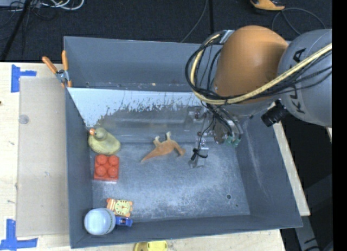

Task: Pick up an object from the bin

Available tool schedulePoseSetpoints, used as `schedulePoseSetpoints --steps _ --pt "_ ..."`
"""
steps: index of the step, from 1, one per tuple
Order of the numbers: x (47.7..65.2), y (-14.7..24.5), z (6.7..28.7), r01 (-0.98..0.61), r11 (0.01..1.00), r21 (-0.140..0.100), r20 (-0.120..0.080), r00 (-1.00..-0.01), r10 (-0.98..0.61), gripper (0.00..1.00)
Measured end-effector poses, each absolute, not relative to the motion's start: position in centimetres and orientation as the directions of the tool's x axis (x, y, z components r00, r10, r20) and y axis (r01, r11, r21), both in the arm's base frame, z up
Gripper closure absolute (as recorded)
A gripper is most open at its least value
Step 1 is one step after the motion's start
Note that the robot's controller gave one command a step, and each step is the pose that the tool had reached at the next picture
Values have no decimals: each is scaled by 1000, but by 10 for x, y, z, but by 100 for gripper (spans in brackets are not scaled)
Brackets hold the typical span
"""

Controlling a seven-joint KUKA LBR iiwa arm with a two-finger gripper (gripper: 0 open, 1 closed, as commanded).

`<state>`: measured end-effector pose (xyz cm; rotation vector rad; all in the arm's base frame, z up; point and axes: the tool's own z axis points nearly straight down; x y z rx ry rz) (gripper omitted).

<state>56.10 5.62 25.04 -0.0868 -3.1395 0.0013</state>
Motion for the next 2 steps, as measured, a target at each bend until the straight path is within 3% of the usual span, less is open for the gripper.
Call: schedulePoseSetpoints --steps 1,2 --pt "584 67 217 -29 1000 4 -10 -1000 -29 0" --pt "599 86 160 -173 985 -2 -2 -985 -173 0"
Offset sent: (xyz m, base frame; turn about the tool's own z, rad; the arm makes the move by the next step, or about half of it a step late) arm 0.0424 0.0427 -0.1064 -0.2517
